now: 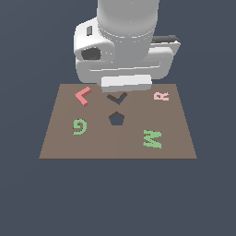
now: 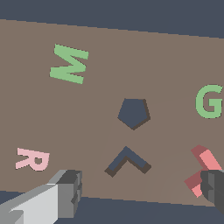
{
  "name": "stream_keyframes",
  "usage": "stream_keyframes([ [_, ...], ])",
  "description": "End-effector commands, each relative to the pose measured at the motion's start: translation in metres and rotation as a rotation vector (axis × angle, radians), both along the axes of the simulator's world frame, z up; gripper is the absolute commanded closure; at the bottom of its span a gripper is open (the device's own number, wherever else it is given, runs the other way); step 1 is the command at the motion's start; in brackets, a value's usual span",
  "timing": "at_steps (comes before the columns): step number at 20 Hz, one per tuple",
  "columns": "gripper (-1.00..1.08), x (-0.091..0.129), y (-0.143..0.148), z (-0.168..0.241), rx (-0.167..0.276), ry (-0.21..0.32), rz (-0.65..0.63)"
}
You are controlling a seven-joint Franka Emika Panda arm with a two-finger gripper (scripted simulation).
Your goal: Insert a designated object into the corresponding slot on a board.
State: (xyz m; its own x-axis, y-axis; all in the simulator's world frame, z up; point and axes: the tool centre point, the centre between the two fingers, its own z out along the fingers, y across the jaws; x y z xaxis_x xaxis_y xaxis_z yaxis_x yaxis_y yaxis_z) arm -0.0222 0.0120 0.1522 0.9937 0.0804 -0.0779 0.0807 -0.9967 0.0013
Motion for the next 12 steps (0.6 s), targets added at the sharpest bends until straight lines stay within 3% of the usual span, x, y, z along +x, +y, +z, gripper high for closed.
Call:
stream_keyframes([
  [1, -0.92, 0.0, 0.0, 0.0, 0.0, 0.0, 0.0],
  [12, -0.92, -0.011, -0.012, -0.01, 0.003, -0.008, 0.066],
])
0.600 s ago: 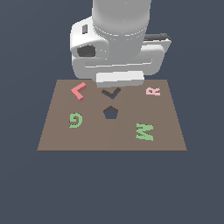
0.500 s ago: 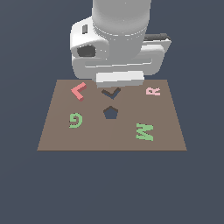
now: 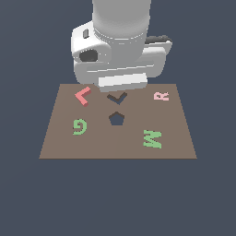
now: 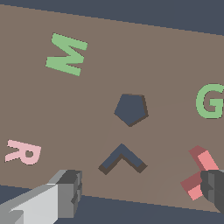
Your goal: Insert a designated object into the corresponding slot on a board.
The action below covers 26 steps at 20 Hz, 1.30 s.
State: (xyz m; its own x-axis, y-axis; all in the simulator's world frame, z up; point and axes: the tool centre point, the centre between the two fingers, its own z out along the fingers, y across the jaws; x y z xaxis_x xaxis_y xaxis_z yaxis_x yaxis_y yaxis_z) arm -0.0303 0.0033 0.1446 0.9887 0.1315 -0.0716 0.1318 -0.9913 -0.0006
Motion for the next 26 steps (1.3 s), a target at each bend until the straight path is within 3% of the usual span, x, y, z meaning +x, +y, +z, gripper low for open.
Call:
stream_keyframes([
  [1, -0.92, -0.004, -0.005, -0.004, 0.001, -0.003, 0.027],
  [16, -0.92, -0.038, -0.066, -0.051, 0.015, -0.037, 0.321],
  [26, -0.92, -0.046, -0.106, -0.08, 0.024, -0.057, 0.494],
])
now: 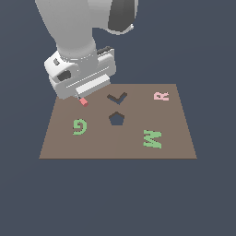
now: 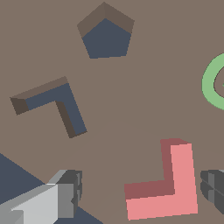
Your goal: Insert a designated object into the corresponding slot on a board.
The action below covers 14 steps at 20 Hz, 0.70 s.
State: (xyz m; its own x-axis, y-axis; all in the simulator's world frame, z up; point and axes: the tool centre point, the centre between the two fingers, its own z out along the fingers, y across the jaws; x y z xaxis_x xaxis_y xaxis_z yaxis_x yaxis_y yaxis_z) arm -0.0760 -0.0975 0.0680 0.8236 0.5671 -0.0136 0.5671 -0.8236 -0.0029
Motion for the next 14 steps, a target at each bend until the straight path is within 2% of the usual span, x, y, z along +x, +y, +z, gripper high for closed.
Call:
stream_keyframes([
  [1, -0.92, -0.001, -0.008, -0.006, 0.002, -0.005, 0.036],
  [14, -0.92, 0.0, -0.025, -0.018, 0.006, -0.013, 0.108],
])
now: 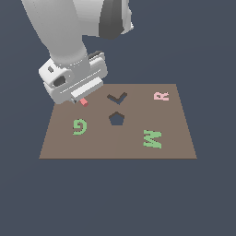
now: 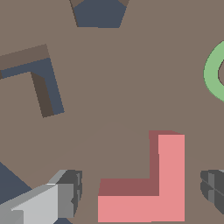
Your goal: Insert a designated object into the corresponding slot on a board.
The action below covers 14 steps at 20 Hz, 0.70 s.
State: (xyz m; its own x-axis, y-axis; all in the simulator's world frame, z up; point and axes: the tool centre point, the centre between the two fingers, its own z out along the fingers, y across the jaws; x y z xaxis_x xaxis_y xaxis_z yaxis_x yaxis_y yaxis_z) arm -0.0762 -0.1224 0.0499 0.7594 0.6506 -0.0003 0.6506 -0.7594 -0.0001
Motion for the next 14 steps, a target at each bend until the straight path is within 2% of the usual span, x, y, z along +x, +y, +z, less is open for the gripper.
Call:
stream_keyframes([
  [1, -0.92, 0.001, 0.0, 0.0, 0.0, 0.0, 0.002],
  [14, -0.92, 0.0, 0.0, -0.02, 0.0, 0.0, 0.001],
])
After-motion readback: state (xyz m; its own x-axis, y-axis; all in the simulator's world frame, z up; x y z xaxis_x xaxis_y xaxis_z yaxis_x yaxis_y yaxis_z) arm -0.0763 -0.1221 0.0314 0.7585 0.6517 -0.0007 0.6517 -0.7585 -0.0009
